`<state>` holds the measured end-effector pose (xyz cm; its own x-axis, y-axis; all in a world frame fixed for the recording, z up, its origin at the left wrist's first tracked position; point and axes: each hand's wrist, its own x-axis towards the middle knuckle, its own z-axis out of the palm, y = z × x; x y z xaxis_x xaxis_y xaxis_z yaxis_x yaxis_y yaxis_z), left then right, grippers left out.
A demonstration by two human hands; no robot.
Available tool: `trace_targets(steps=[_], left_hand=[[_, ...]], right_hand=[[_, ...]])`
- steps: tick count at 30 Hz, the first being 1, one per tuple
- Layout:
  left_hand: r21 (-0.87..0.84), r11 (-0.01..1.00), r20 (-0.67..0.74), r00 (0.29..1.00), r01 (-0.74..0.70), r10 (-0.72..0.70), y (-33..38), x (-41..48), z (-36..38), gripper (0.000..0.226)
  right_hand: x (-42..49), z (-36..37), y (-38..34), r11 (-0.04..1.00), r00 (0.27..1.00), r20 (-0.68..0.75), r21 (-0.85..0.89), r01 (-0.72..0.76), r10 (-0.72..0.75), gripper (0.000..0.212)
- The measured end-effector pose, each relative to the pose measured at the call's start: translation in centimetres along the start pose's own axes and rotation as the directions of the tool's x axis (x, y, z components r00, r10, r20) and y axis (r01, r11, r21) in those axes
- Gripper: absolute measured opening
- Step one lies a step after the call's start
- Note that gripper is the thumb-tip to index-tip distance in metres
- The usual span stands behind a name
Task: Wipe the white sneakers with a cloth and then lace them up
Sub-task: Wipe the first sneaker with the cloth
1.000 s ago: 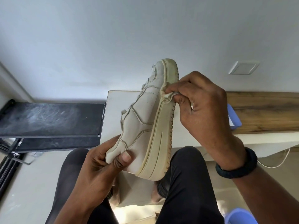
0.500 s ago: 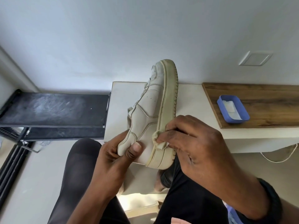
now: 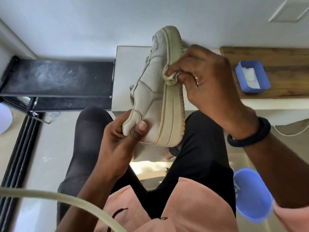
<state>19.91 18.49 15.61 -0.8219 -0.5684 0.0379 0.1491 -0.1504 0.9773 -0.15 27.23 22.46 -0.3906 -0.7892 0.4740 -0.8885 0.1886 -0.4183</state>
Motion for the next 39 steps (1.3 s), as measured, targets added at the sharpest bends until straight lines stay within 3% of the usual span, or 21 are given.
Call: trace_targets(steps=[8,14,16,18,22,25,27,39], left_hand=[[0.024,0.999,-0.06,0.998,0.023,-0.022,-1.1,-0.2,-1.1,0.05],[0.007,0.999,-0.038,0.998,0.05,-0.05,-1.3,-0.6,-0.6,0.046],[0.032,0.999,-0.023,0.999,0.04,-0.039,-1.2,-0.6,-0.1,0.031],[0.064,0.997,-0.004,0.999,0.037,-0.036,-1.0,-0.3,0.3,0.016],[0.045,0.999,0.002,1.0,0.01,-0.01,-0.8,-0.4,0.2,0.018],[0.022,1.0,0.002,1.0,-0.007,0.007,-1.0,-0.4,-0.3,0.049],[0.052,0.998,-0.012,0.999,-0.03,0.03,-0.9,-0.3,-0.4,0.054],[0.027,0.999,-0.083,0.996,-0.018,0.02,-0.7,-0.2,-0.4,0.054]], right_hand=[[-3.1,0.3,-2.3,0.994,0.99,0.13,0.099,0.041,-0.054,0.015],[-4.3,-0.8,-1.9,0.968,0.921,0.34,0.22,0.12,-0.191,0.022],[-3.5,-1.0,-1.0,0.964,0.904,0.373,0.236,0.124,-0.208,0.024],[-2.3,-0.8,0.0,0.977,0.925,0.33,0.166,0.137,-0.186,0.024],[0.6,-0.1,2.1,0.994,0.983,0.156,0.062,0.091,-0.1,0.019],[2.7,-0.3,3.1,0.997,0.995,0.064,0.023,0.07,-0.072,0.017],[4.0,-0.6,3.6,0.998,0.999,0.007,-0.035,0.054,-0.054,0.017],[2.1,0.8,2.1,0.991,0.995,0.021,-0.092,0.101,-0.1,0.024]])
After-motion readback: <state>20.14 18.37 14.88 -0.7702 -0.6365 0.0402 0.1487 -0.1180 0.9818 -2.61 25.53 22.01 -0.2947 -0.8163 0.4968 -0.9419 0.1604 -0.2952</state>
